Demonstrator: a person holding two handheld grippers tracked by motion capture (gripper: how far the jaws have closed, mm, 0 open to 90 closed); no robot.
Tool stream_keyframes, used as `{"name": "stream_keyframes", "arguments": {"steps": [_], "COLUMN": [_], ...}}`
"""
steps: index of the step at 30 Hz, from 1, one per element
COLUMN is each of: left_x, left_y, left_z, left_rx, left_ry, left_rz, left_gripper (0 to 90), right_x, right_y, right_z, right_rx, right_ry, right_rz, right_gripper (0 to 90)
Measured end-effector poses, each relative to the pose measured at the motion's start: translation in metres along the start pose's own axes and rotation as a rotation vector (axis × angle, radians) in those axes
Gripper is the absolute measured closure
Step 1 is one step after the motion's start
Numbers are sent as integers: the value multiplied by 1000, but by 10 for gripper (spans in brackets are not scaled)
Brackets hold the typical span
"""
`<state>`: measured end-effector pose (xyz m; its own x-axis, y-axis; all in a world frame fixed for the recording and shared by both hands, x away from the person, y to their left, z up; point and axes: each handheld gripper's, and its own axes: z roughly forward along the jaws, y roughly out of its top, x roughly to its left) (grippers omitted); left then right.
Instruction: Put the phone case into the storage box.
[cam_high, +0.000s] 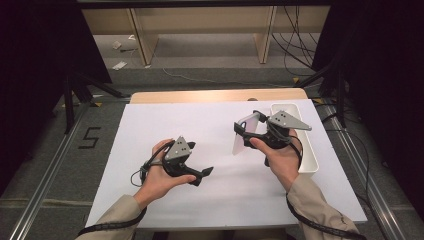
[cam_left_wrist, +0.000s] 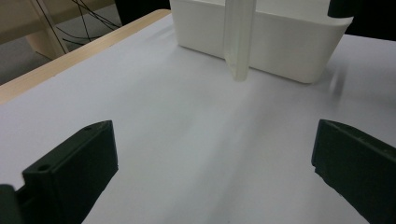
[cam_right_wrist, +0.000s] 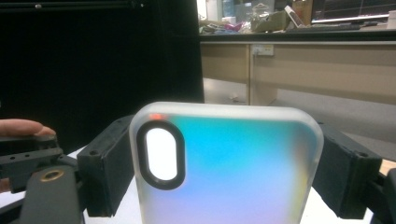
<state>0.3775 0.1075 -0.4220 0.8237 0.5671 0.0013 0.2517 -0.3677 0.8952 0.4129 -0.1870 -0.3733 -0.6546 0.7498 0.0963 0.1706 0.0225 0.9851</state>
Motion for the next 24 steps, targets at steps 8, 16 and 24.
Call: {"name": "stream_keyframes", "arguments": {"steps": [8, 16, 24], "left_x": [9, 16, 22], "left_y": [-7, -12, -17], "left_z": [-10, -17, -24], "left_rx": [8, 8, 9], "left_ry": [24, 50, 69], "left_rz": [-2, -8, -20], "left_gripper": [0, 0, 0], "right_x": [-5, -8, -14], "right_y": [2, 4, 7], "right_z": [-3, -4, -8], "right_rx": [-3, -5, -16], "right_ry": [-12, -21, -38], "right_rz": [4, 1, 6], "right_gripper": [181, 181, 181]}}
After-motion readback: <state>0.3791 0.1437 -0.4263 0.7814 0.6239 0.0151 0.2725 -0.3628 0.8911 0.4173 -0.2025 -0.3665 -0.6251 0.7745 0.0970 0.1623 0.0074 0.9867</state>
